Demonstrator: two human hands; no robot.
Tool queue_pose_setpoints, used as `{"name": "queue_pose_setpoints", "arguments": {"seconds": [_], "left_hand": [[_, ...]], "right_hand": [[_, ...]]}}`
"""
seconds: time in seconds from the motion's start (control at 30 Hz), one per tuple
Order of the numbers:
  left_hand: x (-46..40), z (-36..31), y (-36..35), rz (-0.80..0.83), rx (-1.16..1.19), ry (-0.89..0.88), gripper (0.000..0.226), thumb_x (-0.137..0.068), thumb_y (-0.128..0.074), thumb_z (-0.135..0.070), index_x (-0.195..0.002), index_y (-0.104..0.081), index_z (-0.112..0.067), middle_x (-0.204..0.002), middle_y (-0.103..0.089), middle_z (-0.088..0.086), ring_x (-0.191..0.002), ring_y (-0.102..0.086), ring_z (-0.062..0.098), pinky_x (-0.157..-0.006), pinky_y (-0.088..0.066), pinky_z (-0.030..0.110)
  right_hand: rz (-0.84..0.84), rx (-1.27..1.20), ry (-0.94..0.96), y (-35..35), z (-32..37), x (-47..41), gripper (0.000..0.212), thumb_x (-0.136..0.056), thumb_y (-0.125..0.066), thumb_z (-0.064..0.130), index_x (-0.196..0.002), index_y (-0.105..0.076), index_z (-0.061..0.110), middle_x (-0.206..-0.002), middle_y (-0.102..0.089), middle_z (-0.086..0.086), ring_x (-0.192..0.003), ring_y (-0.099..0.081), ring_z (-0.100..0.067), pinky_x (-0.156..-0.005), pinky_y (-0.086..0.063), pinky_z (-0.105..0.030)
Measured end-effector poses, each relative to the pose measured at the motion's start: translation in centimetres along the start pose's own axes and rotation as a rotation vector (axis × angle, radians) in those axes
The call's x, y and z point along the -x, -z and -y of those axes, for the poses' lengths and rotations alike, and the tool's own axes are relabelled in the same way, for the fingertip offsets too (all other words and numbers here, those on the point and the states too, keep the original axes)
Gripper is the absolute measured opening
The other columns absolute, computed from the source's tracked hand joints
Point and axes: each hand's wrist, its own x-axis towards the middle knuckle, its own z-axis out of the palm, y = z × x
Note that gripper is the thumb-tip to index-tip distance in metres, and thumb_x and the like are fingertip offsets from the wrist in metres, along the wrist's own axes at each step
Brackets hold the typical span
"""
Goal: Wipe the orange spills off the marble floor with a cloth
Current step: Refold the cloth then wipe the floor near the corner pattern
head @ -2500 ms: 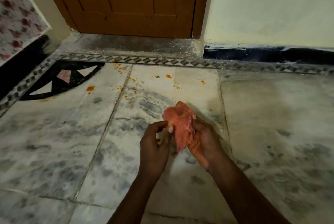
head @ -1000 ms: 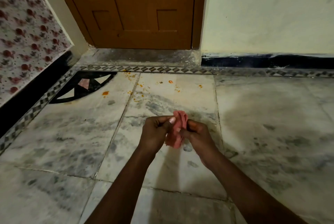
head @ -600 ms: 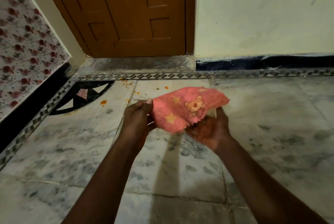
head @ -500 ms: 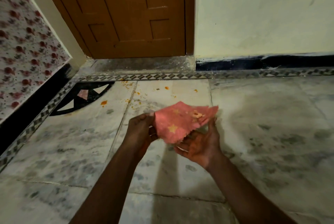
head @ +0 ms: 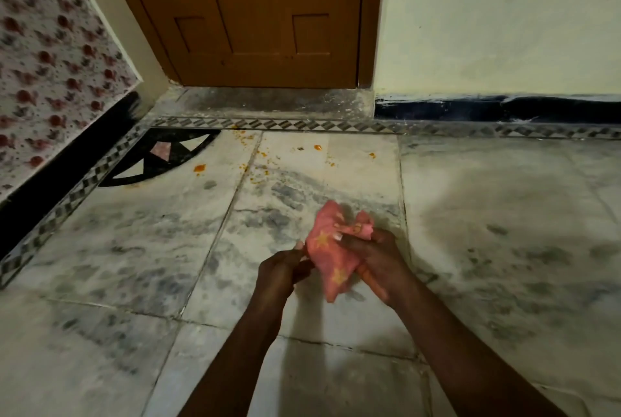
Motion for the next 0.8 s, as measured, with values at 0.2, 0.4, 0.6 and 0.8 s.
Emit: {"name": "queue_pose_setpoints", "arguments": {"seconds": [0.2, 0.4, 0.6, 0.8], "left_hand": [[0.0, -1.6, -1.3, 0.097, 0.308, 0.047, 0.029, -0.097, -0.071, -0.027, -0.123, -0.075, -0.015, -0.108, -0.081, 0.009, -0.106, -0.074, 0.025, -0.098, -0.051, 0.045], [0.1, -1.6, -2.0, -0.013, 0.268, -0.143, 0.032, -0.089, -0.076, 0.002, -0.116, -0.070, -0.015, -0.083, -0.073, 0.014, -0.078, -0.068, 0.019, -0.072, -0.056, 0.030], [-1.0, -1.4, -1.5, -0.043, -0.095, -0.447, 0.043, -0.078, -0.081, 0.014, -0.102, -0.079, -0.021, -0.086, -0.079, 0.008, -0.081, -0.073, 0.022, -0.076, -0.063, 0.036], [-2.2, -1.6, -1.6, -0.132, -0.368, -0.544, 0.027, -0.083, -0.082, 0.002, -0.094, -0.082, -0.022, -0.084, -0.078, -0.003, -0.069, -0.070, 0.000, -0.065, -0.051, 0.009]], "right_hand": [[0.007, 0.296, 0.097, 0.1, 1.3, 0.1, 0.032, -0.074, -0.091, 0.004, -0.102, -0.077, -0.003, -0.098, -0.080, -0.018, -0.096, -0.078, -0.036, -0.089, -0.063, -0.051], [-0.138, 0.438, 0.163, 0.6, 1.3, -0.1, 0.037, -0.065, -0.096, 0.000, -0.093, -0.072, 0.003, -0.089, -0.079, -0.013, -0.089, -0.078, -0.033, -0.081, -0.065, -0.049], [-0.135, 0.539, 0.268, 1.0, 1.7, 0.4, 0.074, -0.057, -0.099, 0.000, -0.115, -0.061, 0.026, -0.098, -0.071, -0.010, -0.090, -0.070, -0.024, -0.076, -0.062, -0.043], [-0.063, 0.866, 0.366, 1.4, 3.2, -0.1, 0.021, -0.066, -0.092, 0.009, -0.073, -0.077, 0.021, -0.067, -0.072, 0.008, -0.063, -0.064, 0.002, -0.062, -0.047, -0.016]]}}
